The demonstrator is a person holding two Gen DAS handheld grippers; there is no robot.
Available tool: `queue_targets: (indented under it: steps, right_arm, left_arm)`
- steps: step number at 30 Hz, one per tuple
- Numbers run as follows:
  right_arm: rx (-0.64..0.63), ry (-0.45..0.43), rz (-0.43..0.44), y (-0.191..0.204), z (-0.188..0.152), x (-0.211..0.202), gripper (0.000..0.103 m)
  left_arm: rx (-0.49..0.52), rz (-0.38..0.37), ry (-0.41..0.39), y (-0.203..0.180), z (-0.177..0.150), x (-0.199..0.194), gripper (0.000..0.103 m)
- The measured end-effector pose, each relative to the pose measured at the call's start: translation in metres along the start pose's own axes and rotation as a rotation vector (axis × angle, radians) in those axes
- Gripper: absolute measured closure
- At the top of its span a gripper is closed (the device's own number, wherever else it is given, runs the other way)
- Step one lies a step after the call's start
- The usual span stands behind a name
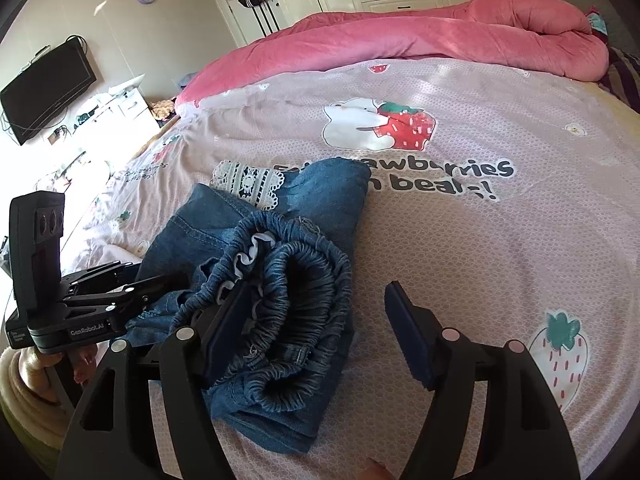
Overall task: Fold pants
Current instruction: 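Open both grippers and release the folded pants on the bed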
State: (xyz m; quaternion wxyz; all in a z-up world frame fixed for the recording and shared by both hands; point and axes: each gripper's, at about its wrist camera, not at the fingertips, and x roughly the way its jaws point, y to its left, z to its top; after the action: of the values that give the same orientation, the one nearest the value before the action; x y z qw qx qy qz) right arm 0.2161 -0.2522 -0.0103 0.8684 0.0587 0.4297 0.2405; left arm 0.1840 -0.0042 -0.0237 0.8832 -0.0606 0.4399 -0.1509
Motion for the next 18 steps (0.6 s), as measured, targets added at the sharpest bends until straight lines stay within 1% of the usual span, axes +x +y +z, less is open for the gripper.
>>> queue_targets:
  steps: [3,5,10,18]
  right_arm:
    - [-0.001,-0.004,-0.007,0.001,0.0,-0.002,0.03]
    - [-0.001,-0.011,-0.008,0.001,0.0,-0.004,0.028]
    - [0.002,-0.018,-0.012,0.002,0.001,-0.006,0.021]
    - [-0.005,-0.035,-0.011,0.002,0.003,-0.009,0.015]
  left_arm:
    - [-0.003,0.0,-0.01,-0.001,0.0,-0.005,0.054]
    - [-0.008,0.001,-0.019,-0.001,-0.002,-0.01,0.048]
    - [-0.011,0.004,-0.029,0.0,-0.002,-0.015,0.042]
    - [-0.012,0.012,-0.037,0.001,-0.001,-0.019,0.03]
